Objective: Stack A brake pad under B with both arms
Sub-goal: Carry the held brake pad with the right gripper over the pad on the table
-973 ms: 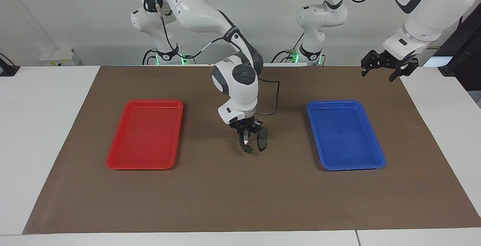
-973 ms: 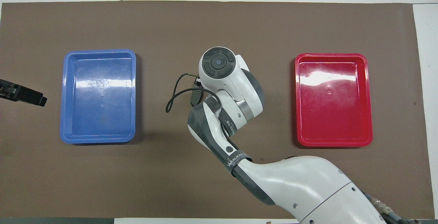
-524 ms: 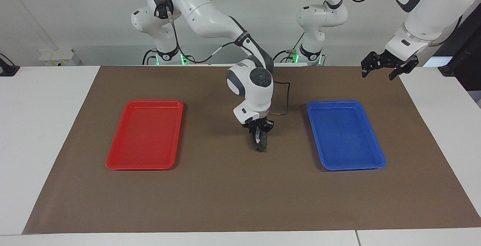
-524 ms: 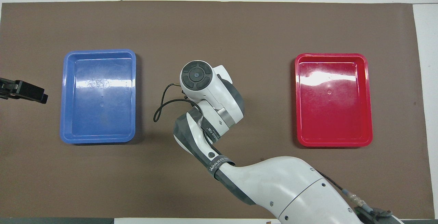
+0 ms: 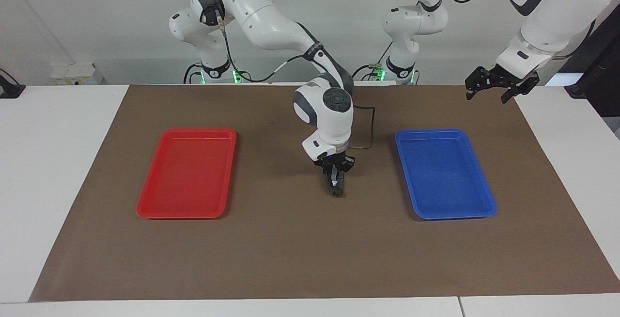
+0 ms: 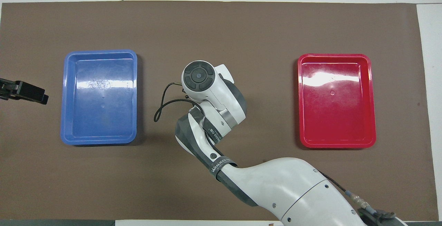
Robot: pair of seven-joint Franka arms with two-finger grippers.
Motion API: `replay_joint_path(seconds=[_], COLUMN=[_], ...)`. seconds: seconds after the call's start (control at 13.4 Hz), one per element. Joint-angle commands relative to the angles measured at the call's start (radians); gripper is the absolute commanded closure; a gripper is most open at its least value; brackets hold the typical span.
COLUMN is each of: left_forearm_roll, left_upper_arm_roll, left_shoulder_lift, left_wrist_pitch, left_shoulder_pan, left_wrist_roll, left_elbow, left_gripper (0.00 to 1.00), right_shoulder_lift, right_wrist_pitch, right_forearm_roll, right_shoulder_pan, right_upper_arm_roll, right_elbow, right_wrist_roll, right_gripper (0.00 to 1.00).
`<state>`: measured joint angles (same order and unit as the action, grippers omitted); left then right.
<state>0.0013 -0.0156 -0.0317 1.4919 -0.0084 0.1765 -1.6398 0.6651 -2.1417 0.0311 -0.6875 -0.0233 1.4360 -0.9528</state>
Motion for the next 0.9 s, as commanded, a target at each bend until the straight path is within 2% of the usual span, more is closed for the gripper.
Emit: replay_joint_path(seconds=[0.0, 0.07, 0.15, 0.22, 0.37, 0.52, 0.67, 0.82], left_forearm_roll=[0.012, 0.012, 0.012, 0.012, 0.012, 0.012, 0.012, 0.012], left_upper_arm_roll=[-0.004, -0.004, -0.003, -0.003, -0.003, -0.003, -0.003, -0.003], left_shoulder_lift=[-0.005, -0.005, -0.005, -0.005, -0.005, -0.005, -0.005, -0.005], left_wrist_pitch=[-0.005, -0.005, -0.005, -0.005, -0.005, -0.005, -0.005, -0.009], left_shoulder_pan=[0.004, 0.004, 0.005, 0.005, 0.005, 0.005, 0.005, 0.005], left_wrist_roll=[-0.012, -0.012, -0.014, -0.014, -0.014, -0.014, -0.014, -0.012], left_elbow=[0.006, 0.006, 0.006, 0.006, 0.006, 0.006, 0.006, 0.006], left_gripper=[0.00, 0.00, 0.00, 0.00, 0.00, 0.00, 0.00, 0.00], right_shoulder_lift=[0.013, 0.011, 0.010, 0.010, -0.005, -0.063, -0.158, -0.264], right_wrist_pitch=[-0.018, -0.021, -0.042, -0.043, -0.020, 0.048, 0.101, 0.135], right_forearm_roll=[-0.022, -0.019, -0.017, -0.017, -0.019, -0.033, -0.051, -0.111], right_shoulder_pan=[0.000, 0.000, -0.003, -0.010, -0.014, 0.000, 0.043, 0.136], right_upper_arm_roll=[0.000, 0.000, 0.000, 0.000, 0.000, -0.004, -0.010, -0.009], right_elbow=[-0.028, -0.028, -0.023, -0.022, -0.028, -0.019, 0.024, 0.081], right_wrist_roll=[-0.014, -0.014, -0.018, -0.024, -0.024, -0.017, -0.009, 0.053], right_gripper=[0.94, 0.73, 0.10, 0.00, 0.00, 0.00, 0.00, 0.00])
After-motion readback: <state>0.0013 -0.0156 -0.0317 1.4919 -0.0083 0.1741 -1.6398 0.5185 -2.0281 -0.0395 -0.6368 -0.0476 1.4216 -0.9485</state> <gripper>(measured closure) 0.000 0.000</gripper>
